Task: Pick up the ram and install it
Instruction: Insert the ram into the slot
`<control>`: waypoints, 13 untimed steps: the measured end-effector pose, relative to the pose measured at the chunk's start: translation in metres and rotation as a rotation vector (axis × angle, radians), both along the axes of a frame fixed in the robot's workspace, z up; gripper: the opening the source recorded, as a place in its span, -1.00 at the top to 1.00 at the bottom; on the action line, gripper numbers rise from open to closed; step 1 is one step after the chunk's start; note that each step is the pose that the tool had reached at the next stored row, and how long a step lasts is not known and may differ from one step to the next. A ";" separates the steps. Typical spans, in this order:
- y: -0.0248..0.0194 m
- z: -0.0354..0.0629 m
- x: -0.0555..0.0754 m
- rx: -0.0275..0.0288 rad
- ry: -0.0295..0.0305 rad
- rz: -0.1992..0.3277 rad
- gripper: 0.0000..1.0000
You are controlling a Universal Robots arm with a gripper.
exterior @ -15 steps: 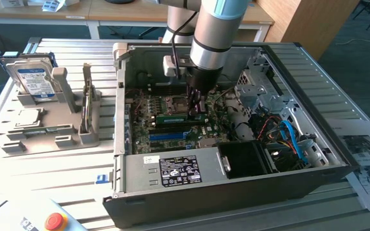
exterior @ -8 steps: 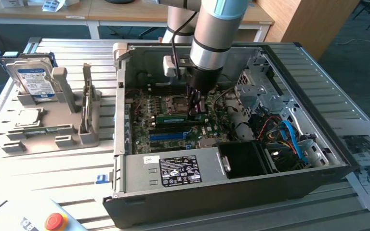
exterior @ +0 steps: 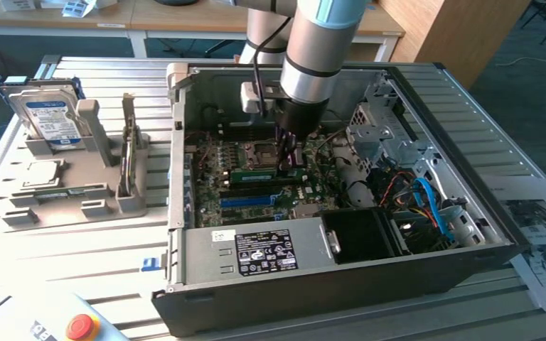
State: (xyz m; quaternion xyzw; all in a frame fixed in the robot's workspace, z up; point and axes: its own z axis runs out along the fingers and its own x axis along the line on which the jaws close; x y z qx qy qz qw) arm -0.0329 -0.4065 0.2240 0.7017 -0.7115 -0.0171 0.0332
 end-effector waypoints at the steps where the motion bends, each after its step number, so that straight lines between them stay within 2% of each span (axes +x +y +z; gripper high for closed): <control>1: 0.0000 0.0012 0.000 -0.0001 -0.0001 0.000 0.76; 6: -0.0001 0.0082 0.000 -0.0003 -0.0003 0.000 0.76; 11: -0.0001 0.0083 0.000 -0.0003 -0.0018 0.000 0.76; 13: 0.0000 0.0082 0.000 -0.0003 -0.0043 0.001 0.76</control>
